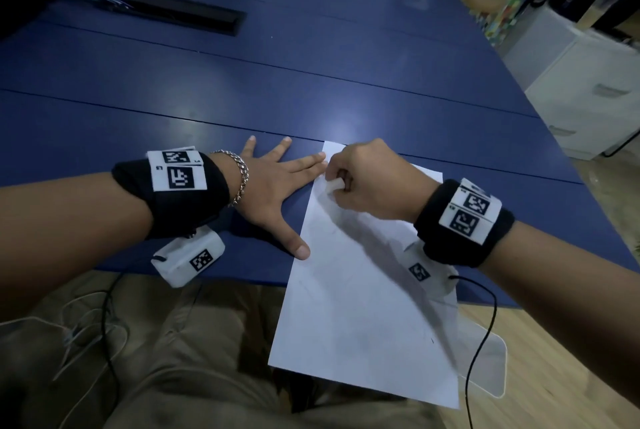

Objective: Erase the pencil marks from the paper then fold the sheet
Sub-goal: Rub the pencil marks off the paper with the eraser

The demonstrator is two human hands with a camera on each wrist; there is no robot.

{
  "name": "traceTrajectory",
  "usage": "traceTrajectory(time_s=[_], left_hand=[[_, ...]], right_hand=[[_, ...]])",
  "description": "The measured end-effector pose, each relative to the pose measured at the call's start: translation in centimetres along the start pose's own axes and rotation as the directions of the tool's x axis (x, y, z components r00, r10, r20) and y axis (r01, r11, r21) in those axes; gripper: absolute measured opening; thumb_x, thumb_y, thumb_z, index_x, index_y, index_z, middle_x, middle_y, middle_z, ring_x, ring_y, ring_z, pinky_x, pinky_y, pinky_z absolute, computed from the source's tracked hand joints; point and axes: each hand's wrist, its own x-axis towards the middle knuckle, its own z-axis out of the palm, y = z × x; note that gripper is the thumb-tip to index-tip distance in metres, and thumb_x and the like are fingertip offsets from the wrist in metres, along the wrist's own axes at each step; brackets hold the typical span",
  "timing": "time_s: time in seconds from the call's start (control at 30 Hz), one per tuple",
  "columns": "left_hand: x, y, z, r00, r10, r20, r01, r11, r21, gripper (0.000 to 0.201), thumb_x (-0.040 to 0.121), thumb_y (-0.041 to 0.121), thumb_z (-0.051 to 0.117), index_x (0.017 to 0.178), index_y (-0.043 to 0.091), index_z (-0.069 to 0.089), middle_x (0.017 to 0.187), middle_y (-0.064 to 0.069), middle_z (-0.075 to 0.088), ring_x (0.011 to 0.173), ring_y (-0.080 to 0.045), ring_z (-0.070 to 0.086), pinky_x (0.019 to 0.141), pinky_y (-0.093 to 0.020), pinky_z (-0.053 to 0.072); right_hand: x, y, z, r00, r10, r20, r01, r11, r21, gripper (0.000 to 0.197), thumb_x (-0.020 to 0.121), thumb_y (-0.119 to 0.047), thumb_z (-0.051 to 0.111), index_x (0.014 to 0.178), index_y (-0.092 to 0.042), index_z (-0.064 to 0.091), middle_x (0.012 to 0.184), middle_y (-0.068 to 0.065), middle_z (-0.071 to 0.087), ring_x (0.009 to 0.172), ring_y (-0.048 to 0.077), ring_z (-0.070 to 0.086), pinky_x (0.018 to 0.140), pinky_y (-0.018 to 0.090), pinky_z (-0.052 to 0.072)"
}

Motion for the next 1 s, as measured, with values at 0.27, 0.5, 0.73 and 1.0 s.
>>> traceTrajectory(time_s=[0.27,0.5,0.73,1.0], left_hand=[[-0.1,0.1,0.0,1.000,-0.008,0.004,0.008,1.000,0.002,0.154,0.043,0.107,0.057,0.155,0.046,-0.030,0.160,0.032,-0.035,0.152,-0.031,-0.033,0.112,-0.080,-0.015],[-0.1,0.0,0.1,1.000,-0.002,0.003,0.002,1.000,-0.005,0.153,0.044,0.106,0.058,0.154,0.047,-0.031,0.160,0.032,-0.035,0.152,-0.031,-0.035,0.111,-0.080,-0.016],[-0.1,0.0,0.1,1.000,0.002,0.004,-0.002,1.000,-0.017,0.154,0.041,0.108,0.055,0.154,0.047,-0.030,0.159,0.032,-0.036,0.151,-0.030,-0.035,0.111,-0.080,-0.018],[-0.5,0.3,-0.1,0.999,0.030,-0.030,-0.031,0.999,-0.012,0.151,0.053,0.102,0.060,0.155,0.040,-0.032,0.159,0.026,-0.040,0.151,-0.032,-0.035,0.114,-0.078,-0.013]], right_hand=[[0.1,0.1,-0.4,0.999,-0.015,0.045,0.015,1.000,-0.006,0.025,0.077,-0.022,0.072,0.102,-0.018,0.076,0.081,-0.007,0.070,0.076,0.019,0.065,0.071,0.028,0.050],[-1.0,-1.1,-0.5,0.989,-0.069,0.132,0.068,0.998,0.017,0.022,0.076,-0.020,0.071,0.098,-0.021,0.074,0.080,-0.008,0.069,0.071,0.015,0.061,0.068,0.026,0.049],[-0.3,-0.9,-0.3,0.997,-0.037,0.063,0.038,0.999,-0.015,0.022,0.077,-0.020,0.066,0.097,-0.017,0.073,0.081,-0.002,0.071,0.076,0.023,0.065,0.069,0.033,0.051],[-4.7,0.6,-1.0,0.991,0.045,0.128,-0.040,0.998,-0.045,0.015,0.077,-0.021,0.068,0.092,-0.025,0.070,0.079,-0.011,0.064,0.076,0.012,0.055,0.068,0.024,0.049]])
